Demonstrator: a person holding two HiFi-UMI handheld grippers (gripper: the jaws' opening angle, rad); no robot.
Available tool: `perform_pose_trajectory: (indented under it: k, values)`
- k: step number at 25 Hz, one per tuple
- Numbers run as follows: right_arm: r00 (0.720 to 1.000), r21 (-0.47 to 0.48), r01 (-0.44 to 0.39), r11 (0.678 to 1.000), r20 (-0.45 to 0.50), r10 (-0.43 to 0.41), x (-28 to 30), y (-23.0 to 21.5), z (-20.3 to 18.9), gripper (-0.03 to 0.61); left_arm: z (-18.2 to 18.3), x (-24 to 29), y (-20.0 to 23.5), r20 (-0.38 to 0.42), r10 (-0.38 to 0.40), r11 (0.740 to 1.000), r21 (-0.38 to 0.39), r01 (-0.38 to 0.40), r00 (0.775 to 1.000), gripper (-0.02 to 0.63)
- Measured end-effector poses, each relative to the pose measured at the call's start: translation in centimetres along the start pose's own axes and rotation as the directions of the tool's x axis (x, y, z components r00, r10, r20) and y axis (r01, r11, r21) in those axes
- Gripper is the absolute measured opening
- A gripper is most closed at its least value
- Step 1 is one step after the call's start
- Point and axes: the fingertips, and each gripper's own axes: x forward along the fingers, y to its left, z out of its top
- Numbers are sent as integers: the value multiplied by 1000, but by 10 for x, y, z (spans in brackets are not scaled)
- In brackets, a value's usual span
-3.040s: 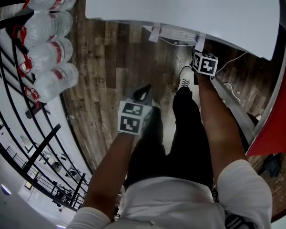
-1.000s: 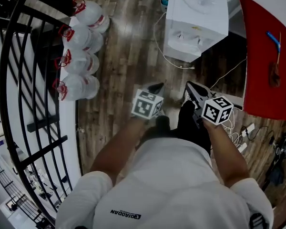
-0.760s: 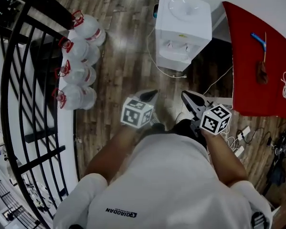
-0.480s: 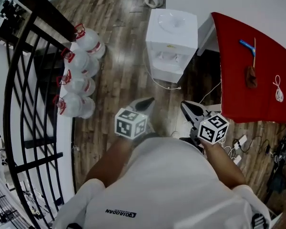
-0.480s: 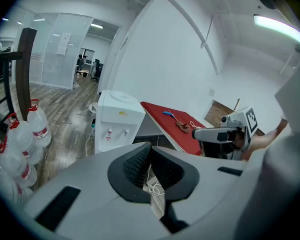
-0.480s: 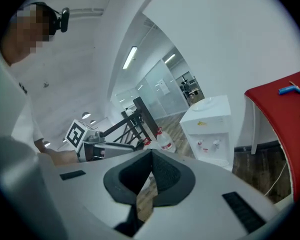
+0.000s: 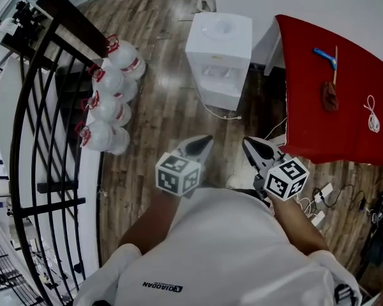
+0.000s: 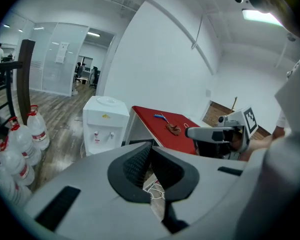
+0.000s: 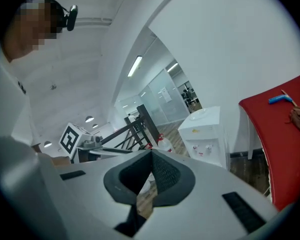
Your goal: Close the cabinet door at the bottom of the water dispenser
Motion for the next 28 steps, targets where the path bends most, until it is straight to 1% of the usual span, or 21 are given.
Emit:
perform_pose_trajectory:
  k: [2,5,7,12,15,19,24,28]
  values:
    - [1000,11,23,1000,-5,-23,-7,0,-9,21,-11,-6,-3,-10,4,1000,-3,-4,1000,-2]
    - [998,-17,59,998,-17,-60,-14,4,-17,21,-12,-12,-3,-3,-7,1000,6,7,1000,-2]
    - [997,-20,82,996,-12,-82,-14,6,-19,21,-5,-14,2,4,-14,999,32,14,1000,-2]
    - [991,7,132,991,4,-132,5,20,-26,21,7,-30,20,1,-40,994,99,39,999,-2]
    - [988,14,154,988,11,-154,26,30,-30,21,1,-39,40,-34,-44,990,134,48,998,-2]
    - [984,20,179,984,2,-179,51,42,-35,21,-10,-48,65,-90,-37,989,137,49,995,-2]
    - [983,-20,185,982,-7,-185,70,58,-34,21,-9,-60,82,-82,-56,989,135,67,995,-2]
    - [983,-57,183,982,-26,-184,78,69,-36,20,-17,-69,88,-82,-69,991,112,78,994,-2]
